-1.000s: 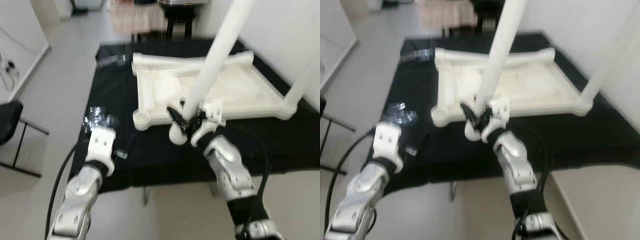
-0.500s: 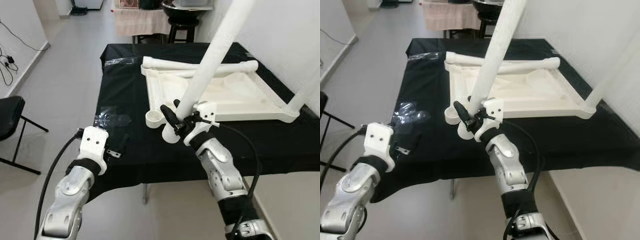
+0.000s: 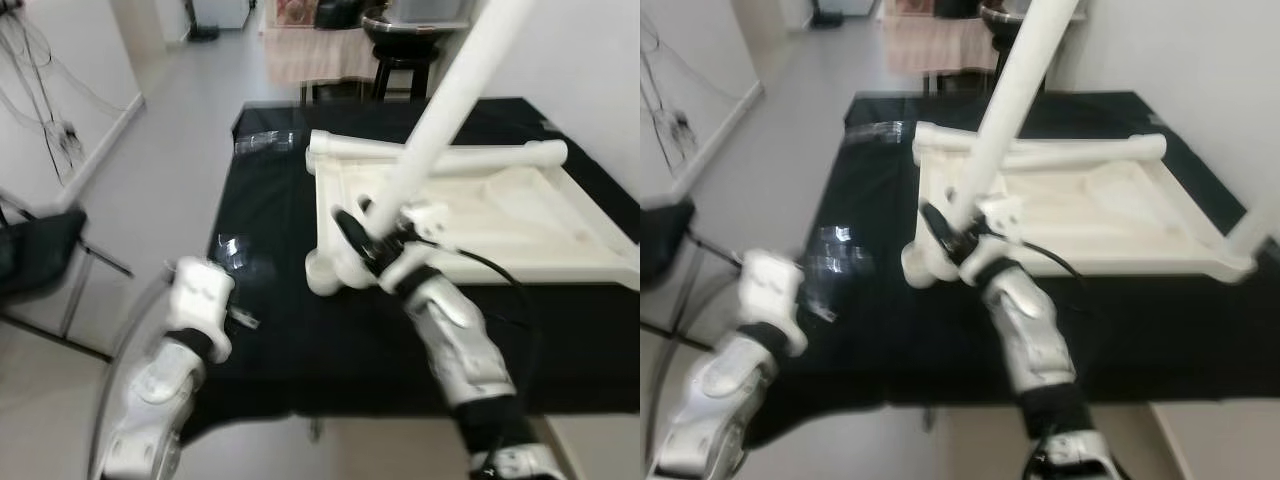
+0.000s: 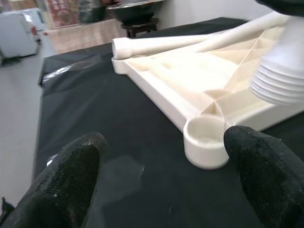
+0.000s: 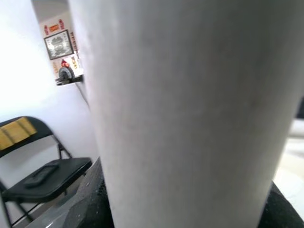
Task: Building children table
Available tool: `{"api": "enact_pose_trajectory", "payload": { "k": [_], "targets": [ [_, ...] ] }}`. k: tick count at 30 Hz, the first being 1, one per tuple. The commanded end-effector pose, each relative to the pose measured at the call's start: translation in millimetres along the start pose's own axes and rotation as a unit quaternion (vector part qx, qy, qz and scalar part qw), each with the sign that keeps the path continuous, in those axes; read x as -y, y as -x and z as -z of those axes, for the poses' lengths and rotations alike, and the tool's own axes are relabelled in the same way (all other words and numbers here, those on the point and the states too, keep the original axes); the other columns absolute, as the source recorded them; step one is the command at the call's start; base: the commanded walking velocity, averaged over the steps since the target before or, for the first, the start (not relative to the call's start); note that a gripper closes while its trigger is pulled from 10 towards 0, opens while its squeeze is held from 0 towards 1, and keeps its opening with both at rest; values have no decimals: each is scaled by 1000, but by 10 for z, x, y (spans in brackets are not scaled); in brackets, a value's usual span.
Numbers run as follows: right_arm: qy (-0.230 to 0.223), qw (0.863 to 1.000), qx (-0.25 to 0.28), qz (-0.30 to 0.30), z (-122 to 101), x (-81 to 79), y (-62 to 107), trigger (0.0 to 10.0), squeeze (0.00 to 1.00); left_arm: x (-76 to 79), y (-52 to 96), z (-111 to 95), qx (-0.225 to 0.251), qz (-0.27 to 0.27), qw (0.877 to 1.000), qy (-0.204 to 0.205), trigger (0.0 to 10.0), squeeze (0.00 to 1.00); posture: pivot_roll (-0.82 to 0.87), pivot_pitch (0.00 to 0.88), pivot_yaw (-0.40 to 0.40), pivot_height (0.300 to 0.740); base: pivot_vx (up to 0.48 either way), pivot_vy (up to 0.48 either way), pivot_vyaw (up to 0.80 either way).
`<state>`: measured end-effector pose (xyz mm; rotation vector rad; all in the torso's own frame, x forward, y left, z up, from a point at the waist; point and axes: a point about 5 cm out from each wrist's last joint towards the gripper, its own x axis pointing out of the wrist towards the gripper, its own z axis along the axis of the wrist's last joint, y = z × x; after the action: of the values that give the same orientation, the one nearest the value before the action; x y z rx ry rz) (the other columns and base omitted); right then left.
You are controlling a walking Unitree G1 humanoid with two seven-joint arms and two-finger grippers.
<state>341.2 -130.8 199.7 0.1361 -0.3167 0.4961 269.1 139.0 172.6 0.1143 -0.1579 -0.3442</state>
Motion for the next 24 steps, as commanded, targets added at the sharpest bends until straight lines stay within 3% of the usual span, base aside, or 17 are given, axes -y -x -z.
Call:
{"api": "enact_pose_trajectory", "payload": {
  "k": [1, 2, 4, 6, 13, 16, 17, 18, 20, 24],
  "targets": [
    [-14, 999, 10, -37, -18, -147, -50, 10000, 0, 9, 46, 43, -12, 10, 1000, 9, 10000, 0, 68, 102, -26, 740, 0, 0, 0],
    [-20, 998, 10, -67, -30, -172, -17, 10000, 0, 99, 66, 50, -10, 40, 999, 22, 10000, 0, 66, 104, -28, 740, 0, 0, 0],
    [-23, 996, 10, -80, -34, -183, 0, 10000, 0, 128, 76, 53, -10, 49, 998, 23, 10000, 0, 66, 104, -28, 740, 0, 0, 0],
    [-17, 991, 2, -134, -48, -231, 60, 10000, 0, 161, 101, 77, -11, 58, 998, 28, 10000, 0, 63, 106, -29, 740, 0, 0, 0],
    [-1, 978, -20, -208, -80, -294, 96, 10000, 0, 121, 178, 179, -31, 64, 996, 46, 10000, 0, 68, 124, -45, 740, 0, 0, 0],
    [11, 950, -24, -311, -136, -447, 99, 10000, 0, 194, 312, 290, -59, 120, 990, 38, 10000, 0, 77, 150, -52, 740, 0, 0, 0],
    [11, 950, -24, -311, -136, -447, 99, 10000, 0, 194, 312, 290, -59, 120, 990, 38, 10000, 0, 77, 150, -52, 740, 0, 0, 0],
    [11, 942, -26, -335, -150, -489, 106, 10000, 0, 206, 338, 315, -66, 127, 989, 39, 10000, 0, 77, 150, -52, 740, 0, 0, 0],
    [11, 920, -37, -390, -195, -575, 12, 10000, 0, 265, 405, 377, -83, 147, 985, 25, 10000, 0, 86, 181, -64, 740, 0, 0, 0],
    [10, 906, -31, -421, -292, -538, -168, 10000, 0, 275, 458, 367, -91, 129, 988, 1, 10000, 0, 111, 226, -67, 740, 0, 0, 0]
  ]
}}
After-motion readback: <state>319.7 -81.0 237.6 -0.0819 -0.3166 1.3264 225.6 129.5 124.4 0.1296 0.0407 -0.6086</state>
